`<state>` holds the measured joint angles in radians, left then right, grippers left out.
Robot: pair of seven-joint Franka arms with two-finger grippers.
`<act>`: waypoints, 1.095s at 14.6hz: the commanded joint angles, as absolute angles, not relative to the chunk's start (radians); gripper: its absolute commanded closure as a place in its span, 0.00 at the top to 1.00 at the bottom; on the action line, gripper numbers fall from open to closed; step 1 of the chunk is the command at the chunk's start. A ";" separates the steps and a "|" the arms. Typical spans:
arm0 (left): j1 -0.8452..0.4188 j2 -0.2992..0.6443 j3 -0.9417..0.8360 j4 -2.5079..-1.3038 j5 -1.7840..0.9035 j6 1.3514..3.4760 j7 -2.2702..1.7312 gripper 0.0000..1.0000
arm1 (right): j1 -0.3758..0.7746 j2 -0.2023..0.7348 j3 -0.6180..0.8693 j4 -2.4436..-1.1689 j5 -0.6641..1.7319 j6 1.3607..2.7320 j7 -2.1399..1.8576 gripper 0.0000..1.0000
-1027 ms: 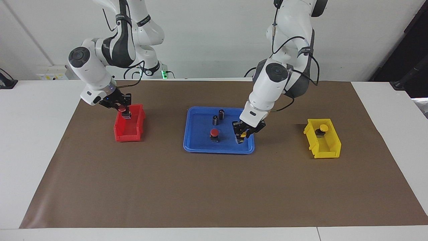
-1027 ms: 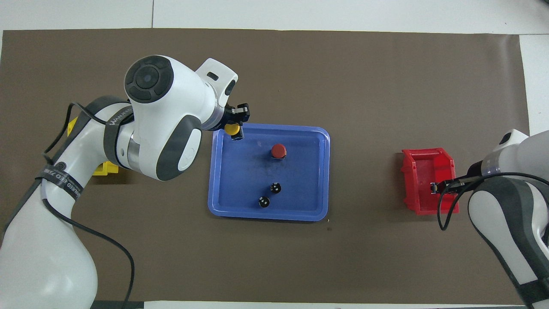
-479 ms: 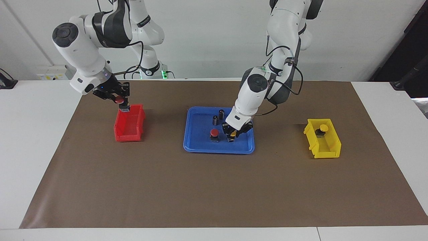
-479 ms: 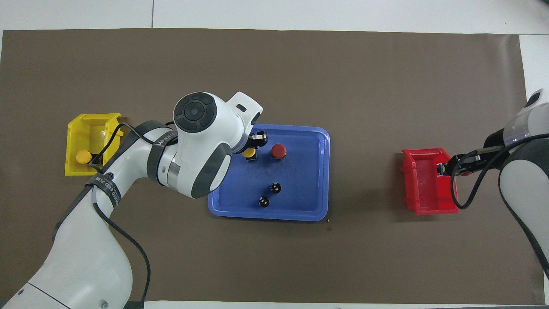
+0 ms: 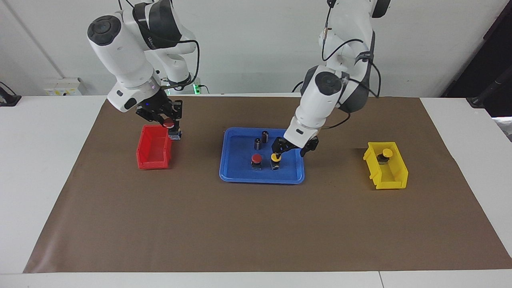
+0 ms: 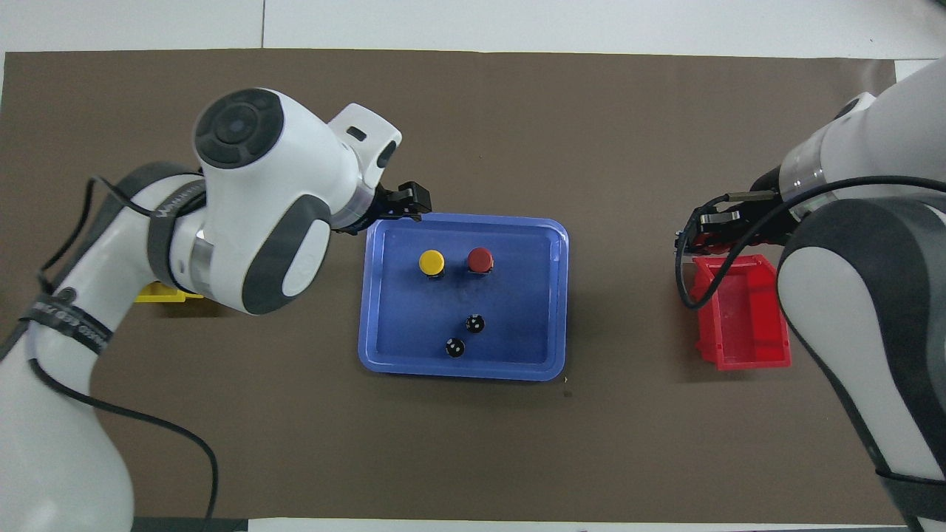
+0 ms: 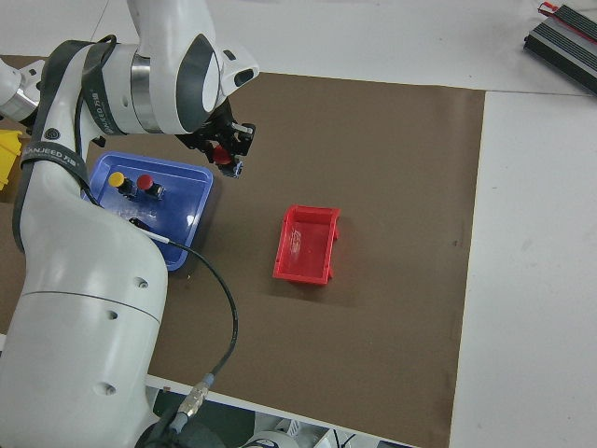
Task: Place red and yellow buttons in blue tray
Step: 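Place the red button in the tray while the left gripper grasps yellow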
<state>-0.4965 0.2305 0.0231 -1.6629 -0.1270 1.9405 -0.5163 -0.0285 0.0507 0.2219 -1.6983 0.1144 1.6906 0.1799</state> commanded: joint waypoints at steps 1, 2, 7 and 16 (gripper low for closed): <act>-0.387 0.184 0.037 -1.669 -0.008 1.842 -0.419 1.00 | 0.062 0.200 0.268 -1.547 0.094 1.729 0.366 0.23; -0.335 0.184 0.037 -1.674 -0.005 1.839 -0.350 1.00 | 0.108 0.236 0.268 -1.531 0.065 1.767 0.440 0.23; -0.091 0.154 0.040 -1.800 -0.002 1.967 -0.028 0.98 | 0.216 0.333 0.265 -1.585 0.020 1.905 0.543 0.25; -0.017 0.041 0.043 -2.057 0.002 2.063 0.100 0.63 | 0.222 0.359 0.268 -1.782 -0.014 2.071 0.560 0.30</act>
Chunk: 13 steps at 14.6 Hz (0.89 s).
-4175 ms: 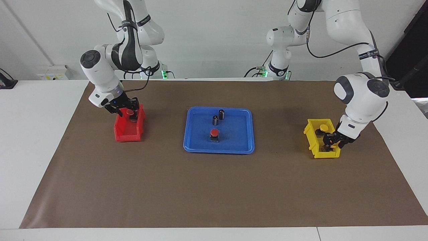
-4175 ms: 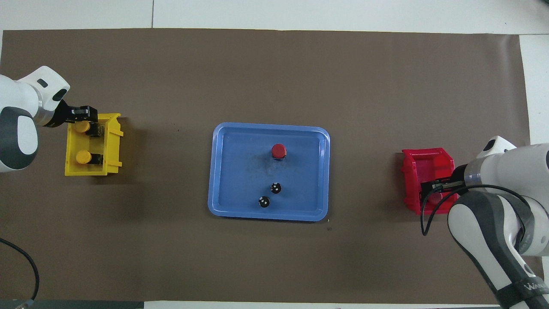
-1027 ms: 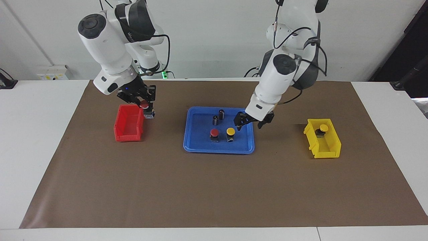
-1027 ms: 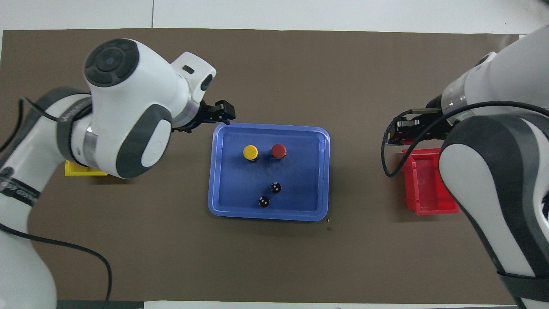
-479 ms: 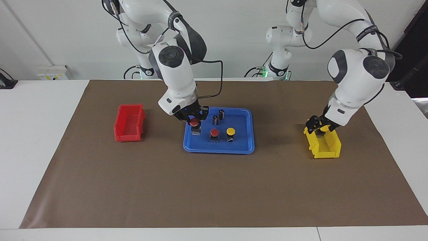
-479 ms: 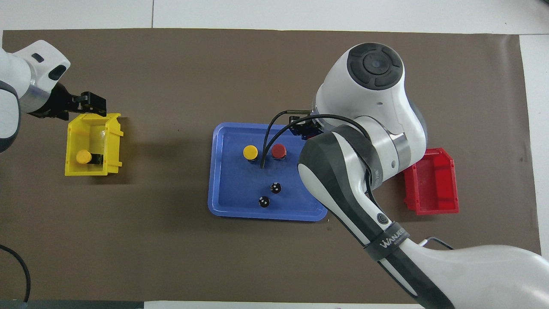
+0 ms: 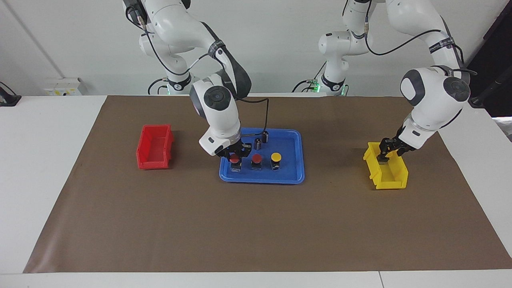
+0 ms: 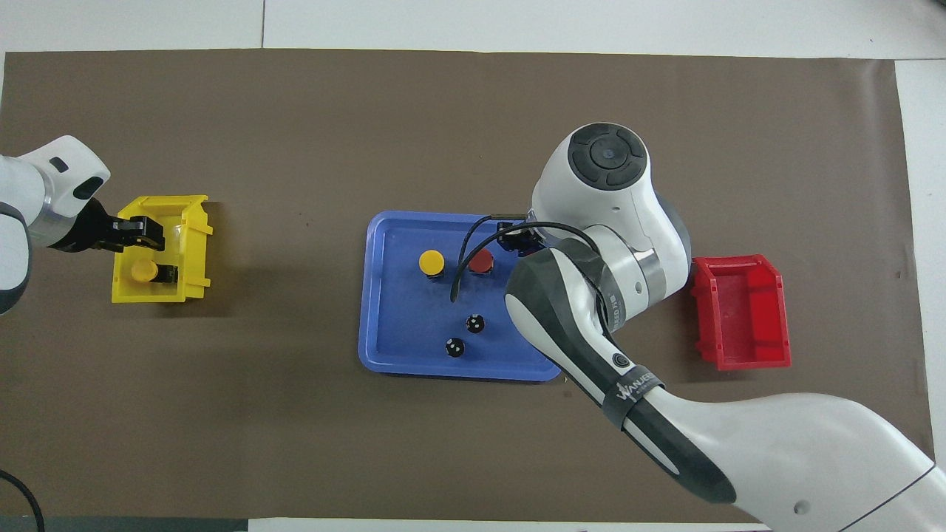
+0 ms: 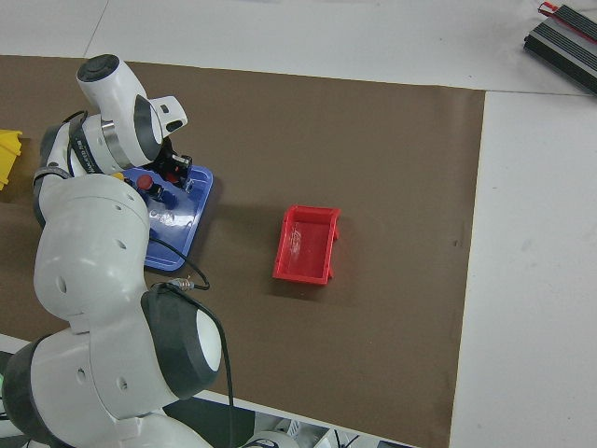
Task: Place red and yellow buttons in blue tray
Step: 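Place the red button in the tray while the left gripper grasps yellow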
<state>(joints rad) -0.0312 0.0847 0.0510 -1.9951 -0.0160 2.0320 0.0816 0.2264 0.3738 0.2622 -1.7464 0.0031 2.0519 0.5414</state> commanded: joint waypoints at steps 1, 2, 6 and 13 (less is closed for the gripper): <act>-0.017 0.040 0.043 -2.066 0.002 2.069 0.101 0.63 | 0.222 0.357 0.268 -1.786 -0.014 2.074 0.560 0.34; -0.003 0.034 0.043 -2.078 0.003 2.081 0.104 0.63 | 0.222 0.359 0.268 -1.790 -0.014 2.077 0.561 0.37; 0.011 0.031 0.043 -2.125 0.003 2.138 0.124 0.63 | 0.222 0.356 0.270 -1.825 -0.012 2.114 0.581 0.52; 0.021 0.040 0.041 -2.167 0.003 2.207 0.126 0.63 | 0.131 0.276 0.262 -1.698 -0.031 1.937 0.537 1.00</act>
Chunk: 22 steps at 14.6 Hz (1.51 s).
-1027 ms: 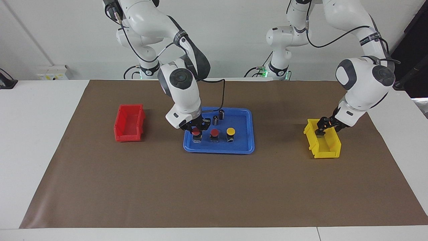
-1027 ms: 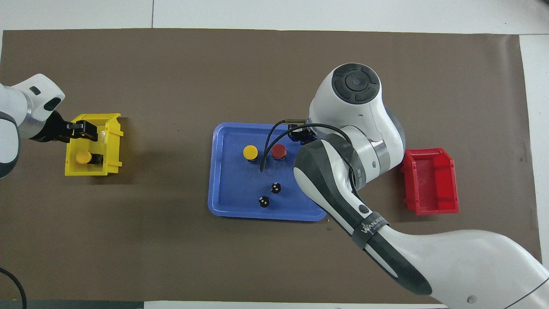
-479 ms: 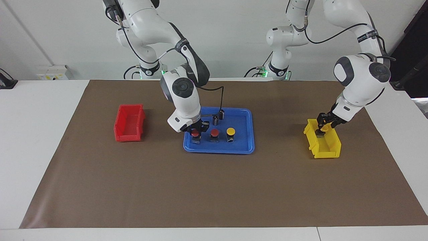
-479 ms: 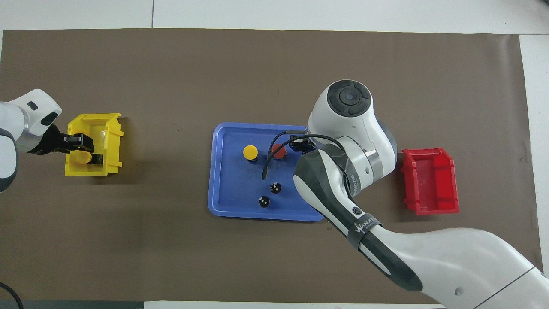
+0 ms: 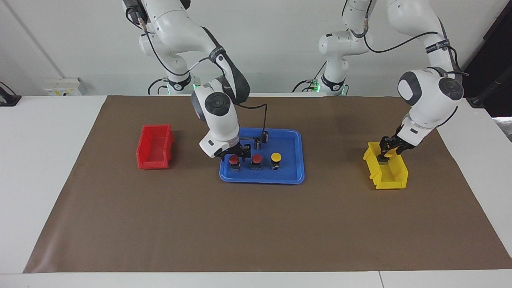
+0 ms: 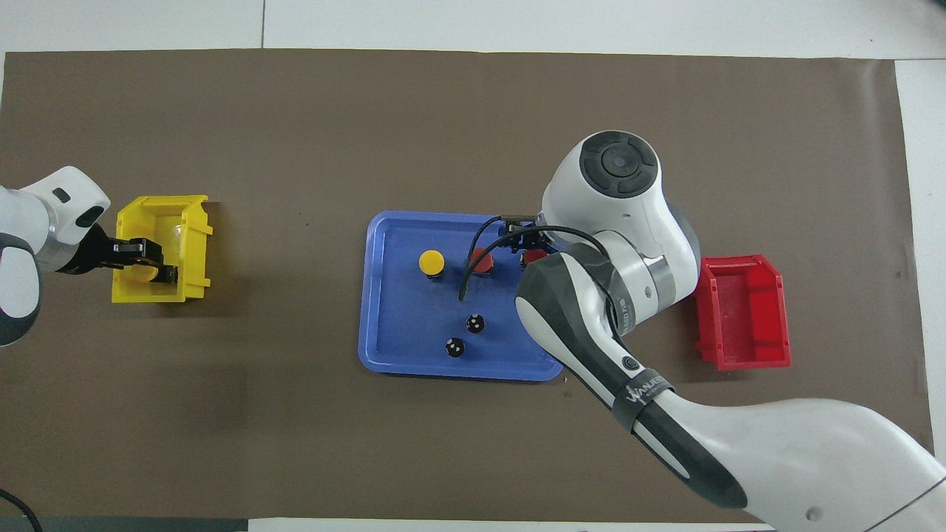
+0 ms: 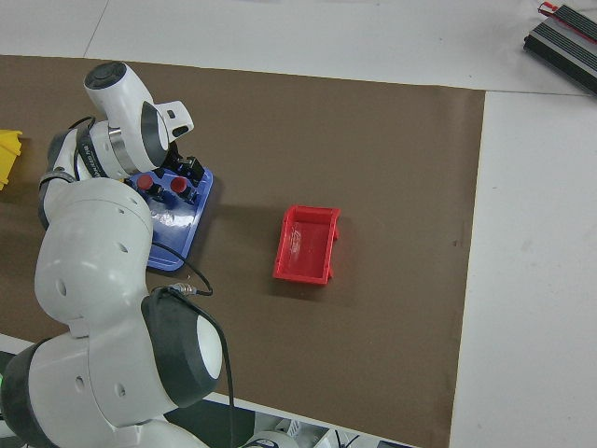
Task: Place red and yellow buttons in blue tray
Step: 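Place the red button in the tray while the left gripper grasps yellow, then withdraw the right gripper to rest while the left gripper lifts yellow, then lower the yellow button into the tray with the left gripper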
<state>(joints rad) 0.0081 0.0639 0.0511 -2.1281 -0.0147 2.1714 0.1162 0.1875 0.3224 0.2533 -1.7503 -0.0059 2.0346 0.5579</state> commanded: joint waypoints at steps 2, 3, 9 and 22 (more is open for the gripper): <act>0.021 0.046 0.041 -2.177 0.003 2.224 0.127 0.63 | 0.077 0.246 0.262 -1.613 -0.038 1.815 0.496 1.00; 0.023 0.045 0.041 -2.193 0.003 2.252 0.127 0.63 | 0.045 0.233 0.264 -1.573 -0.038 1.757 0.486 1.00; 0.038 0.049 0.041 -2.175 0.003 2.244 0.129 0.02 | -0.116 0.167 0.258 -1.419 -0.051 1.507 0.274 1.00; -0.417 0.089 0.029 -1.821 -0.155 1.929 -0.282 0.02 | -0.391 -0.012 0.255 -1.603 -0.008 1.445 0.011 1.00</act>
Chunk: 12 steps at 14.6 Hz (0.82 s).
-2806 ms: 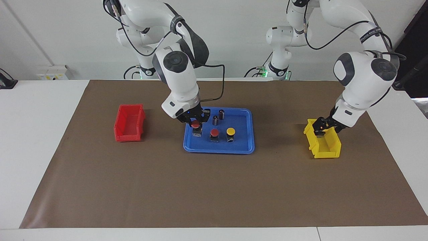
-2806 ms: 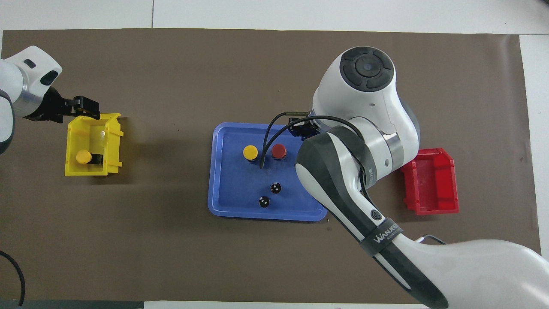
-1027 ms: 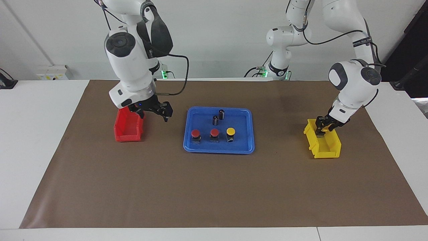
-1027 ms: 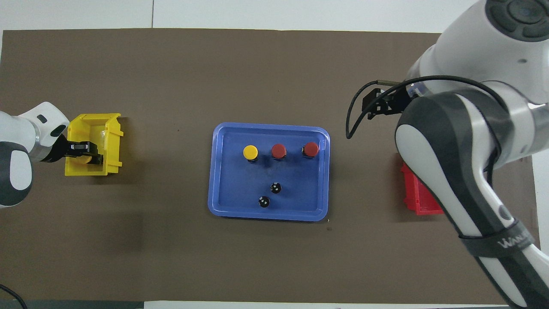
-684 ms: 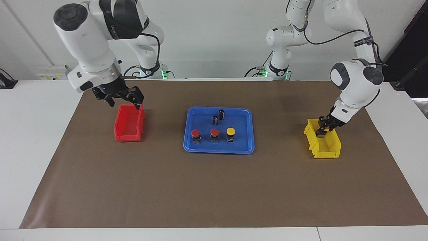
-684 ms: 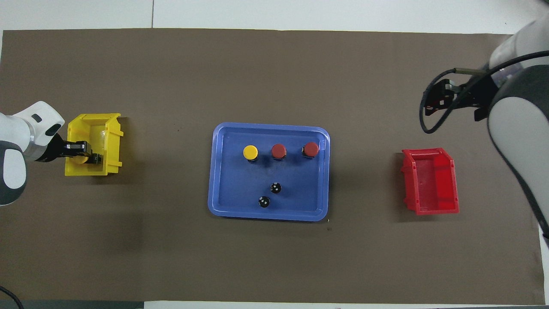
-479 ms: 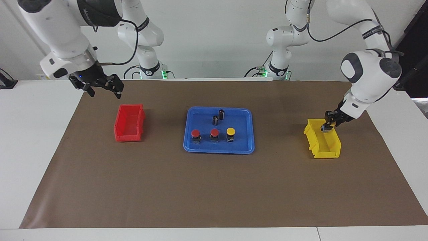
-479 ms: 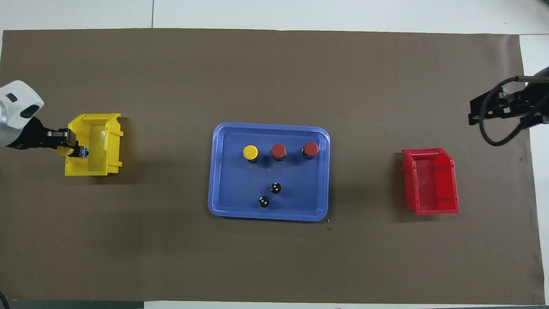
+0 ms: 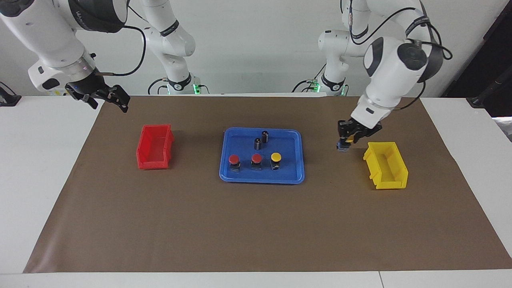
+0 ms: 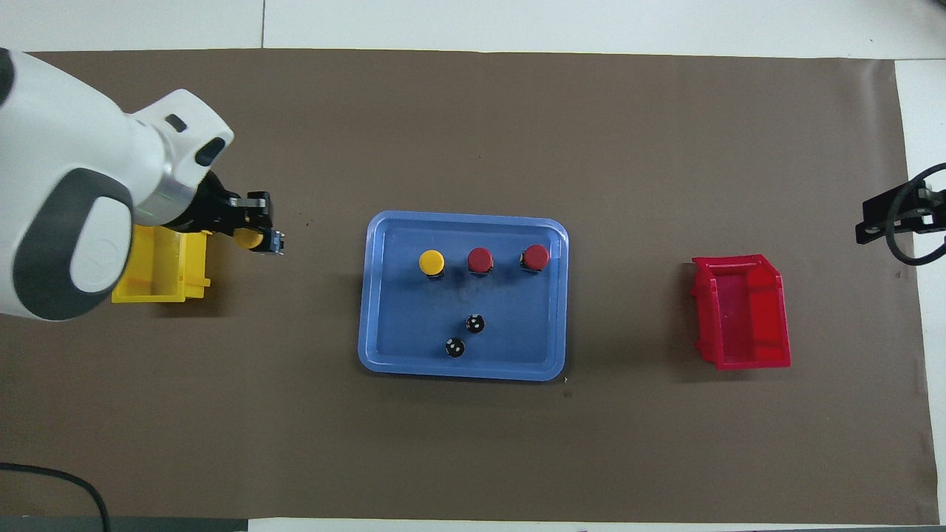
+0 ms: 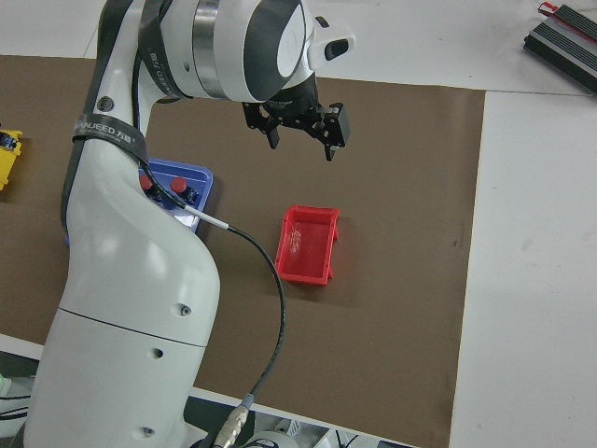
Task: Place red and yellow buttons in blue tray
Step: 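Lower the yellow button into the tray with the left gripper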
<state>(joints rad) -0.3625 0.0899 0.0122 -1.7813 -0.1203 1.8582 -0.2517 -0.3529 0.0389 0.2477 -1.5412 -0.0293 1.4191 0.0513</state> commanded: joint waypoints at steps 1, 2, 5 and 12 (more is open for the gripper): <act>-0.463 0.095 0.031 -1.831 -0.155 1.977 -0.311 0.02 | -0.391 -0.012 0.255 -1.603 -0.008 1.450 0.014 1.00; -0.492 0.124 0.029 -1.842 -0.155 2.026 -0.333 0.02 | -0.387 -0.012 0.255 -1.605 -0.009 1.466 0.018 1.00; -0.528 0.173 0.029 -1.853 -0.155 2.089 -0.362 0.02 | -0.383 -0.014 0.255 -1.611 -0.011 1.474 0.017 1.00; -0.566 0.176 0.029 -1.954 -0.155 2.175 -0.364 0.01 | -0.157 -0.018 -0.010 -1.626 -0.011 1.483 -0.024 1.00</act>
